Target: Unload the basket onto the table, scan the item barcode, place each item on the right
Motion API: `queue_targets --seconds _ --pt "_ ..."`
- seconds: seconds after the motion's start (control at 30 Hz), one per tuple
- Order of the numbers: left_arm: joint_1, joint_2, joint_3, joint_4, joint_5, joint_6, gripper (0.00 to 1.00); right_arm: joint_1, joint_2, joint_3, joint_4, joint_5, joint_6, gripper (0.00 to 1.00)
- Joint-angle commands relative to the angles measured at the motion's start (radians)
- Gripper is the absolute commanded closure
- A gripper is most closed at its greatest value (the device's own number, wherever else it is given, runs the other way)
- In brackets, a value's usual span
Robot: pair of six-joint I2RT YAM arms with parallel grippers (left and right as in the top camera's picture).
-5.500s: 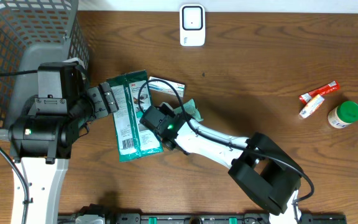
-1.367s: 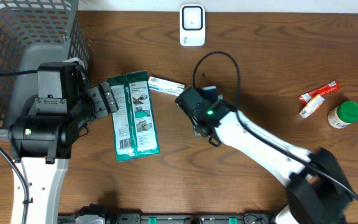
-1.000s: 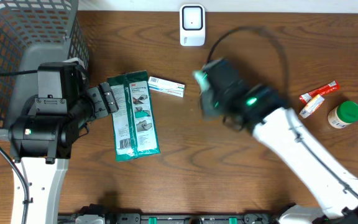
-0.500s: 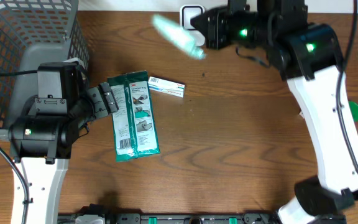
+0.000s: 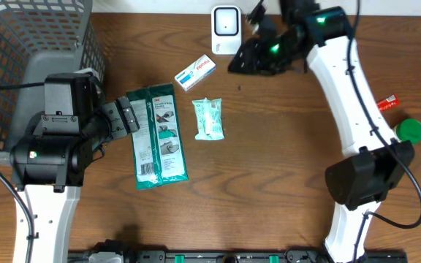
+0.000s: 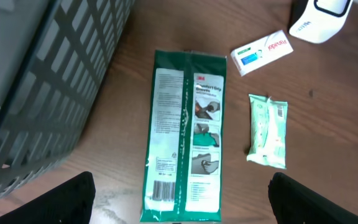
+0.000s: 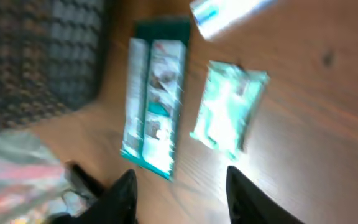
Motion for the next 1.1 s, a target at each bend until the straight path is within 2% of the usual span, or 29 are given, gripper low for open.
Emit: queue_targets --seconds 0.0,0.17,0.27,0.33,0.4,0.5,0.67,0.77,0.8,0.83,0.87,0.93,1.0,1.07 --pt "0.002 0.000 0.008 -0.001 -0.009 0.020 0.10 0.096 -0.016 -0.058 -0.029 0.245 0.004 0.53" --pt "0.001 0.000 0.008 -0.001 -0.009 0.020 0.10 0.349 -0.016 -0.285 0.171 0.566 0.213 0.47" --pt "0.002 0.000 0.008 -0.001 -0.009 0.020 0.10 0.468 -0.014 -0.425 0.321 0.798 0.287 0.34" --pt "0.001 0.000 0.008 -0.001 -0.009 0.020 0.10 0.554 -0.009 -0.547 0.471 0.969 0.290 0.01" --pt "0.001 0.000 0.008 -0.001 -0.009 0.020 0.10 0.620 -0.009 -0.674 0.662 1.087 0.289 0.01" --pt "0.001 0.000 0.008 -0.001 -0.009 0.020 0.10 0.633 -0.008 -0.694 0.732 1.176 0.284 0.01" --pt "0.002 0.000 0.008 -0.001 -0.009 0.020 0.10 0.615 0.007 -0.694 0.778 1.180 0.291 0.01" --pt "0.002 0.000 0.008 -0.001 -0.009 0.020 0.10 0.601 0.037 -0.694 0.818 1.036 0.293 0.01" --pt "0.001 0.000 0.008 -0.001 -0.009 0.020 0.10 0.598 0.047 -0.694 0.824 0.999 0.293 0.11" --pt "0.001 0.000 0.008 -0.001 -0.009 0.020 0.10 0.595 0.060 -0.694 0.827 1.002 0.293 0.40" --pt "0.001 0.000 0.008 -0.001 -0.009 0.020 0.10 0.593 0.066 -0.694 0.827 1.023 0.298 0.61" --pt "0.002 0.000 0.008 -0.001 -0.009 0.020 0.10 0.591 0.074 -0.694 0.822 1.101 0.344 0.62" --pt "0.001 0.000 0.008 -0.001 -0.009 0.020 0.10 0.591 0.085 -0.694 0.825 1.164 0.382 0.68" --pt "0.001 0.000 0.008 -0.001 -0.009 0.020 0.10 0.592 0.109 -0.694 0.837 1.180 0.402 0.65"
